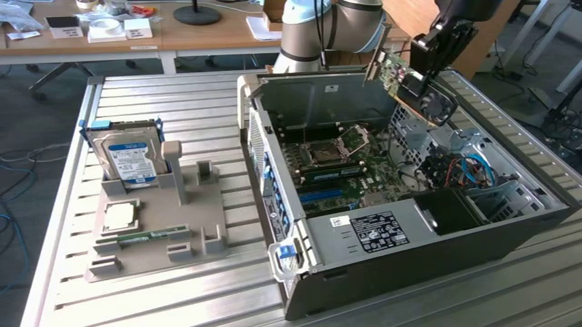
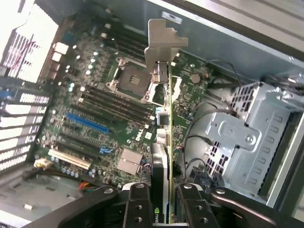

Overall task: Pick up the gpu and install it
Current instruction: 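Insert the gpu into the slot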

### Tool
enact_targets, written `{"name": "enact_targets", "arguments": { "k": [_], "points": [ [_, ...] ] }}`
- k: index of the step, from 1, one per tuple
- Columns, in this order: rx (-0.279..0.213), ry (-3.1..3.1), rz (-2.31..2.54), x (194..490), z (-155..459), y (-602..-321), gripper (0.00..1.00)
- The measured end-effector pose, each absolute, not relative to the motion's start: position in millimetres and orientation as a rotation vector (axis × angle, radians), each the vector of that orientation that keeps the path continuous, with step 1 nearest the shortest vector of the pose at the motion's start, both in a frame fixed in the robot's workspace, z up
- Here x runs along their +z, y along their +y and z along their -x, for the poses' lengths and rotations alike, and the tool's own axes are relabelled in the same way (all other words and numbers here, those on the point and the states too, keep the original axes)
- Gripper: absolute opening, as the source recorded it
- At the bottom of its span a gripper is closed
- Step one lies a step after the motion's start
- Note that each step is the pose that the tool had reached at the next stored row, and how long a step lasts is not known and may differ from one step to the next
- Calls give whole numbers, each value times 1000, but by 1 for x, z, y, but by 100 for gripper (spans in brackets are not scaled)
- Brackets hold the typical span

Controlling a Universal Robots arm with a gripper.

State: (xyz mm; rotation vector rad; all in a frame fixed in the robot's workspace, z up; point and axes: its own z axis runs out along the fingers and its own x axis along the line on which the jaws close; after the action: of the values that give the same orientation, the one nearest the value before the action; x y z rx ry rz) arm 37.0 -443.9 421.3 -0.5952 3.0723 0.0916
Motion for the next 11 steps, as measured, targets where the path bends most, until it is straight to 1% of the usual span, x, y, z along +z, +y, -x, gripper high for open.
{"name": "enact_targets", "arguments": {
  "k": [11],
  "points": [
    [93, 3008, 882, 421, -37, -444, 27]
  ]
}}
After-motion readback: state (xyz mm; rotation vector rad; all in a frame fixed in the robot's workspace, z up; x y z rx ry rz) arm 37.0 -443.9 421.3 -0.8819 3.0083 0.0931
